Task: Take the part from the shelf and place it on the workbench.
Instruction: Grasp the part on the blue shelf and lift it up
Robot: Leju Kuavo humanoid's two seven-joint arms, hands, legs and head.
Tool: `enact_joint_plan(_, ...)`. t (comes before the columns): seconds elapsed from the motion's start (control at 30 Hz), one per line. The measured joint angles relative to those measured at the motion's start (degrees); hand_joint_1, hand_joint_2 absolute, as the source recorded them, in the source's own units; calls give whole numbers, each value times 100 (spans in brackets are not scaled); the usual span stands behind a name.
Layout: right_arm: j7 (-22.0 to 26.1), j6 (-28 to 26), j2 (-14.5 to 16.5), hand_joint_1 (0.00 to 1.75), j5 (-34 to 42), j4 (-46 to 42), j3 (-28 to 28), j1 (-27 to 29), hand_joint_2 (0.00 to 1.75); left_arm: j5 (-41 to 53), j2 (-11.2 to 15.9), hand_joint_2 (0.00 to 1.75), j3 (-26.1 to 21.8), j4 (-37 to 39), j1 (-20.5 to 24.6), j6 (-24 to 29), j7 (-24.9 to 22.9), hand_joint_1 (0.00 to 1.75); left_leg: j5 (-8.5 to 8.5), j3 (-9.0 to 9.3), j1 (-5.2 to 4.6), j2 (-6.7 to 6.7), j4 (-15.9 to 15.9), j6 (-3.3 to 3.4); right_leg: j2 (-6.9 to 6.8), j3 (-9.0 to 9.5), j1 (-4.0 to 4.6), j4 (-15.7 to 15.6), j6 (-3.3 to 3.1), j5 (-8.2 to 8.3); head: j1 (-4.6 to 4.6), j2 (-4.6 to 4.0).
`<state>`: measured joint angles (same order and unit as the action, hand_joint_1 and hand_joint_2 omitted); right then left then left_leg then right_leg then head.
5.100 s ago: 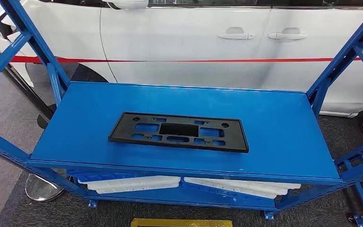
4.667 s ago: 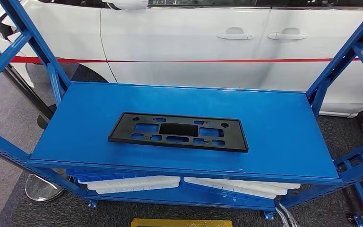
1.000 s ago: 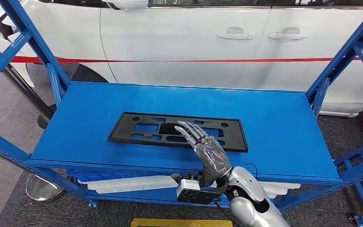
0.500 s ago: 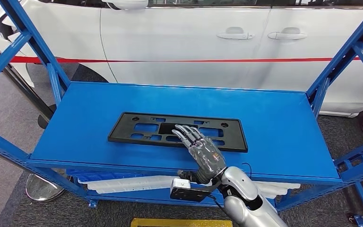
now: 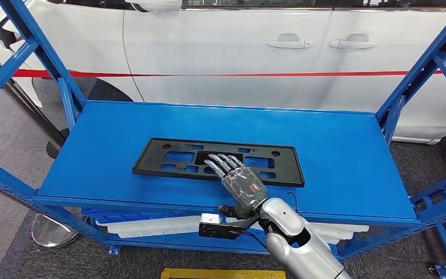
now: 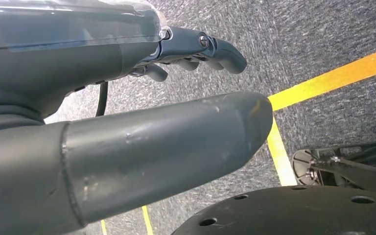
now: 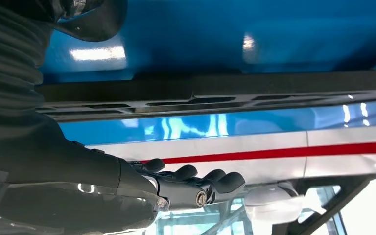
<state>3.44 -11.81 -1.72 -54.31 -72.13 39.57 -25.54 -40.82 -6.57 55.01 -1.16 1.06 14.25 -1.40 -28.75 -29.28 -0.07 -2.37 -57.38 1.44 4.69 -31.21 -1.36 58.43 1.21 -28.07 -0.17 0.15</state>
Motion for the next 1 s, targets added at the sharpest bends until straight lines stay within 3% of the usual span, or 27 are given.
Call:
enact_joint_plan(0.5, -395, -356, 555, 0, -656, 1210, 143, -731, 175, -144, 5, 0, 370, 2, 23, 22, -15, 0, 3, 14, 1, -1, -2, -3, 0, -3, 0, 1, 0, 0, 0, 0)
enact_joint_plan(0.9, -536, -637, 595, 0, -974, 2114, 29, -987, 175, -274, 4, 0, 563, 2, 19, 81, -44, 0, 4, 15, 1, -1, -5, -5, -1, -3, 0, 1, 0, 1, 0, 0)
enact_joint_plan(0.93, -534, -659, 596, 11, -987, 2160, 23, -998, 175, -280, 5, 0, 575, 2, 19, 81, -38, 0, 4, 15, 1, -1, -5, -5, -1, -3, 0, 1, 0, 1, 0, 0)
enact_joint_plan(1.0, -532, -679, 602, 94, -996, 2249, 8, -1024, 175, -294, 5, 0, 597, 2, 20, 81, -15, 0, 4, 16, 1, -1, -5, -5, -1, -2, 0, 1, 0, 1, 0, 0)
